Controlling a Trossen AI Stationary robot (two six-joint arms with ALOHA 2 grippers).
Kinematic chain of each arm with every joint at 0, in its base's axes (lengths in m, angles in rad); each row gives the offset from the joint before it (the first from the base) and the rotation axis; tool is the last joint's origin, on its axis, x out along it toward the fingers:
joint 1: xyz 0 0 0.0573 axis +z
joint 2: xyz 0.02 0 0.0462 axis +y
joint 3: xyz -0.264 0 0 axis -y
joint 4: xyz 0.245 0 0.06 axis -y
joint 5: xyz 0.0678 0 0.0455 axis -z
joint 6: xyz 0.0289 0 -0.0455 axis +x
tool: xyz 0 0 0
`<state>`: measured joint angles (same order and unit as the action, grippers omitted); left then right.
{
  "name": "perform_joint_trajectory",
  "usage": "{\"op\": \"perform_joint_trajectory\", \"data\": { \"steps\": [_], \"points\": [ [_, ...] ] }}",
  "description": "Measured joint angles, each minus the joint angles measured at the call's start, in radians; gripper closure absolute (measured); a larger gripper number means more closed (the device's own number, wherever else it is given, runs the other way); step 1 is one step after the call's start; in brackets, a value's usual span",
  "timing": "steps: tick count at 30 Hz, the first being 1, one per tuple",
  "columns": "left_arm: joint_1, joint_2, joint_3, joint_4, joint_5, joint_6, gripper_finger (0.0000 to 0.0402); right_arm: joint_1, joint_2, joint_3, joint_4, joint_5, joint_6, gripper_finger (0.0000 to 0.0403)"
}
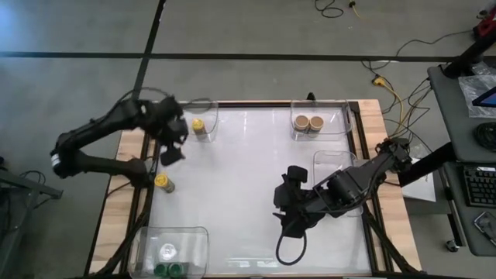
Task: Sort spices by type
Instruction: Put the yellow seasoning bottle into the top left transparent bin
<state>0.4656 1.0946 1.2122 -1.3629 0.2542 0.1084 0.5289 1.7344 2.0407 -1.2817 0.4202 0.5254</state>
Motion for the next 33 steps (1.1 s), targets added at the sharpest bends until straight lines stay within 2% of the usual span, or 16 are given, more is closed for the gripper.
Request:
{"op": "perform_joint_trajectory", "data": {
  "steps": [8,14,18,23,27,33],
  "points": [
    [-0.449,-0.106,-0.104,0.001,-0.157,-0.594,0.0109,-0.047,0.0,-0.001,0.024,0.002,-0.002,0.0049],
    [-0.667,-0.099,-0.194,-0.005,-0.206,-0.924,0.0109,-0.048,0.0,-0.001,0.046,0.002,-0.013,0.0048],
    [-0.684,-0.085,-0.236,-0.01,-0.241,-1.032,0.0107,-0.048,0.0,-0.001,0.045,0.001,-0.014,0.0048],
    [-0.647,-0.061,-0.274,-0.051,-0.241,-1.077,0.0092,-0.048,0.0,-0.001,0.046,0.0,-0.014,0.0048],
    [-0.601,-0.024,-0.305,-0.16,-0.258,-1.028,0.0084,-0.047,0.0,-0.001,0.046,0.0,-0.023,0.0048],
    [-0.534,-0.005,-0.32,-0.115,-0.179,-1.021,0.0083,-0.047,0.0,-0.001,0.045,0.0,-0.028,0.0048]
  ]
}}
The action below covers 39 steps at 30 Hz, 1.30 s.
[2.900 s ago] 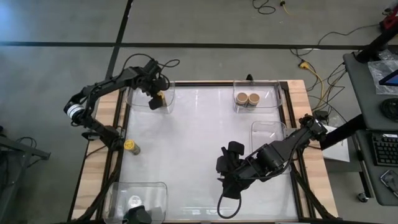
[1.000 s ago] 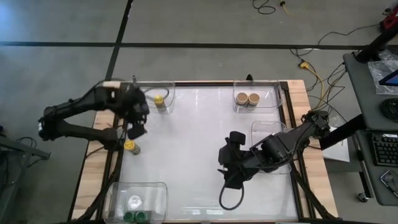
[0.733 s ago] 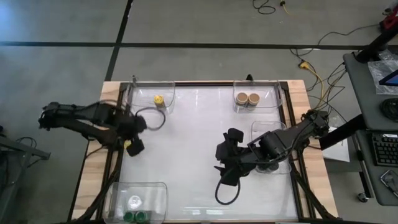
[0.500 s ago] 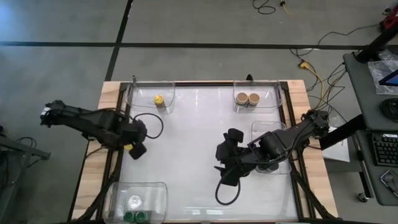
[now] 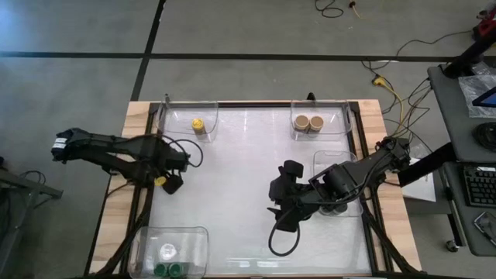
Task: Sort spices by type
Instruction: Put the yellow seasoning bottle into the top left transparent bin
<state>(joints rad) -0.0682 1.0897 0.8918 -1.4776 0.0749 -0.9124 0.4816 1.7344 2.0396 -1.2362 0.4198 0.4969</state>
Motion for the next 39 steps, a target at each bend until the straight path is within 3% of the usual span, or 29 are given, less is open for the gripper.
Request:
{"op": "perform_joint_trajectory", "data": {
  "steps": [15,27,35,39],
  "points": [
    [0.051,0.049,-0.088,0.051,0.088,-0.042,0.0096,0.0,0.0,0.0,-0.004,-0.008,-0.04,0.0048],
    [0.072,0.047,-0.113,0.072,0.092,-0.156,0.0167,0.0,0.0,0.0,-0.033,-0.008,-0.073,0.0048],
    [0.085,0.043,-0.106,0.073,0.108,-0.171,0.0186,0.0,-0.007,0.0,-0.09,-0.081,-0.143,0.0049],
    [0.097,0.042,-0.005,0.072,0.084,-0.129,0.0186,0.0,-0.056,0.0,-0.145,-0.087,-0.162,0.005]
  ]
}}
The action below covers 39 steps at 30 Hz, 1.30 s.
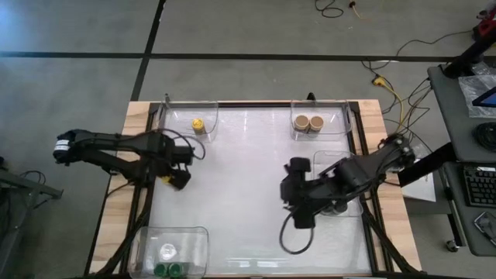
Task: Sort spices by type
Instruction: Put the yellow seasoning bottle into the top left transparent bin
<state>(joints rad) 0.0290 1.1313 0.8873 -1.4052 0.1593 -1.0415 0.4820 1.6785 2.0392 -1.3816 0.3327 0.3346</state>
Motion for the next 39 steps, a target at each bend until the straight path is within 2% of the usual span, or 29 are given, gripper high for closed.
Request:
{"op": "perform_joint_trajectory", "data": {
  "steps": [5,8,13,19,22,25,29,33,39],
  "points": [
    [0.068,0.014,0.197,-0.049,-0.111,0.155,0.0186,-0.005,-0.085,0.0,-0.02,0.008,-0.051,0.006],
    [0.153,0.036,0.309,-0.108,-0.18,0.292,0.0186,-0.01,-0.135,0.0,-0.02,0.008,-0.079,0.0068],
    [0.369,0.103,0.489,-0.163,-0.262,0.571,0.0186,-0.01,-0.2,0.0,-0.021,0.008,-0.097,0.0082],
    [0.64,0.235,0.648,-0.164,-0.342,1.019,0.0186,-0.01,-0.234,-0.008,-0.021,0.008,-0.08,0.0096],
    [0.706,0.302,0.685,-0.167,-0.338,1.218,0.0186,-0.01,-0.235,-0.017,-0.032,0.008,-0.04,0.0101],
    [0.721,0.359,0.7,-0.166,-0.335,1.39,0.0186,-0.01,-0.235,-0.035,-0.033,0.009,-0.002,0.0105],
    [0.722,0.403,0.691,-0.162,-0.337,1.546,0.0186,-0.009,-0.234,-0.066,-0.033,0.041,0.061,0.0105],
    [0.745,0.429,0.641,-0.136,-0.4,1.596,0.0186,-0.009,-0.234,-0.084,-0.033,0.06,0.073,0.0099],
    [0.761,0.432,0.553,-0.064,-0.418,1.636,0.0186,-0.01,-0.234,-0.087,-0.033,0.062,0.066,0.0097]
  ]
}}
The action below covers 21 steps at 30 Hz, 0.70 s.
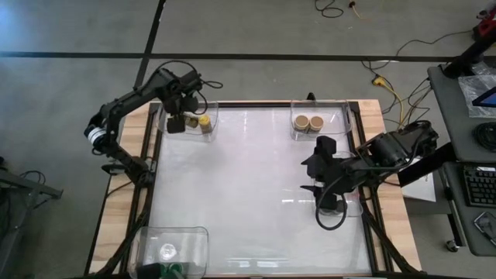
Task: Sort spices by type
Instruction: Put the yellow seasoning bottle into the top left transparent bin
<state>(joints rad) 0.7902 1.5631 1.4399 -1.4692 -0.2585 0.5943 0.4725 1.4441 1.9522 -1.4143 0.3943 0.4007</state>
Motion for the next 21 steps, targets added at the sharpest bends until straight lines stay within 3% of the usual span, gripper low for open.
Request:
{"op": "perform_joint_trajectory", "data": {
  "steps": [5,13,21],
  "points": [
    [0.0,0.002,-0.044,0.028,0.009,-0.01,0.0186,-0.004,0.0,0.0,0.001,0.001,-0.003,0.0105],
    [0.0,-0.005,-0.011,0.037,0.006,0.017,0.0187,-0.011,0.0,0.0,0.001,0.008,-0.009,0.0113],
    [-0.001,0.102,-0.008,0.064,-0.071,0.008,0.0187,-0.022,0.0,0.0,0.002,0.014,-0.006,0.0102]
  ]
}}
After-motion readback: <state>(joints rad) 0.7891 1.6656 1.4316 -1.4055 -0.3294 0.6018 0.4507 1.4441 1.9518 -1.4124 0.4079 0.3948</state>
